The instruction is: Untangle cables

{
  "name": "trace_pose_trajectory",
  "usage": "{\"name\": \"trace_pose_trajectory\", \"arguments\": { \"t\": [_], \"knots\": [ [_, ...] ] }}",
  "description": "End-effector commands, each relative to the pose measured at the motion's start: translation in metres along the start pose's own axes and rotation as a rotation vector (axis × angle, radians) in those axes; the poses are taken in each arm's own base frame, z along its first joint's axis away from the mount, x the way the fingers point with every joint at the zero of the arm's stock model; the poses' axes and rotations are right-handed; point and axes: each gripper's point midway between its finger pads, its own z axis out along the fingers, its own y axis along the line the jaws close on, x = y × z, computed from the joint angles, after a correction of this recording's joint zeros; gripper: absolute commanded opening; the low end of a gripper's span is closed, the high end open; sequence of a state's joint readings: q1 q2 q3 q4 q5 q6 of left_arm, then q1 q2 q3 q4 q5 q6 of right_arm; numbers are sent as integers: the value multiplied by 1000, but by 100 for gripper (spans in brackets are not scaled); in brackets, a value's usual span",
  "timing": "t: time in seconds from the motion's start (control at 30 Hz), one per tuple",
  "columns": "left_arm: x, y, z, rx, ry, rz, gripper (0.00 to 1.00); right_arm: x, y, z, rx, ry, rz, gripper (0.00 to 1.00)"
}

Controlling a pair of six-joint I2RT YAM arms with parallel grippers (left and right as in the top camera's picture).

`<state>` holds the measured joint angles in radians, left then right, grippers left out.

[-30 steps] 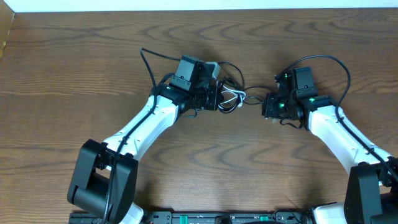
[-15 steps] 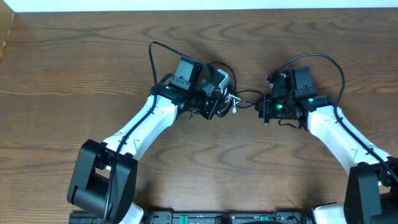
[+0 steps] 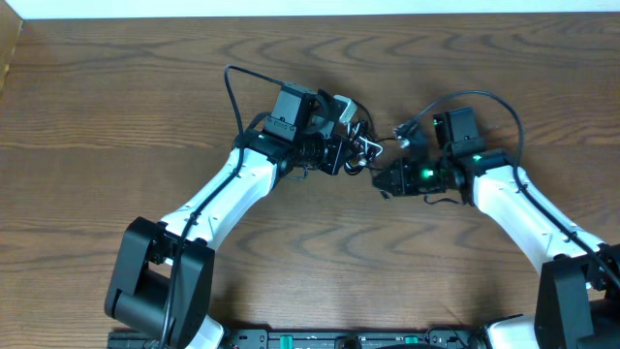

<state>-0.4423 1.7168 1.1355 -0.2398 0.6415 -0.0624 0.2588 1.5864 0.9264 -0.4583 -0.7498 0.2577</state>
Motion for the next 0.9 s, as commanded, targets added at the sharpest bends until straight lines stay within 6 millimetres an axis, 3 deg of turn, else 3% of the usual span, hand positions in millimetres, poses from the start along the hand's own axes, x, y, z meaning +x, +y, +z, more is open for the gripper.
{"name": "trace_pose_trajectory", "arguments": {
  "t": [0.0, 0.13, 0.3, 0.47, 0.67, 0.87],
  "knots": [
    [-2, -8, -5, 23, -12, -19, 7, 0, 44, -5, -204, 10, -114, 1],
    [1, -7, -5, 22, -1, -19, 7, -16, 40, -10, -198, -53, -140, 1],
    [10, -7, -5, 27, 30, 33, 8, -33, 11, -16, -70, -127, -107, 1],
    [16, -28, -7, 154, 48, 120, 8, -42, -13, -18, 59, -167, -92, 1],
    [22, -33, -8, 184, 64, 174, 7, -38, -31, -20, 149, -167, 21, 1],
    [23, -32, -8, 185, 69, 183, 7, -24, -47, -21, 233, -129, 85, 10]
  ]
}}
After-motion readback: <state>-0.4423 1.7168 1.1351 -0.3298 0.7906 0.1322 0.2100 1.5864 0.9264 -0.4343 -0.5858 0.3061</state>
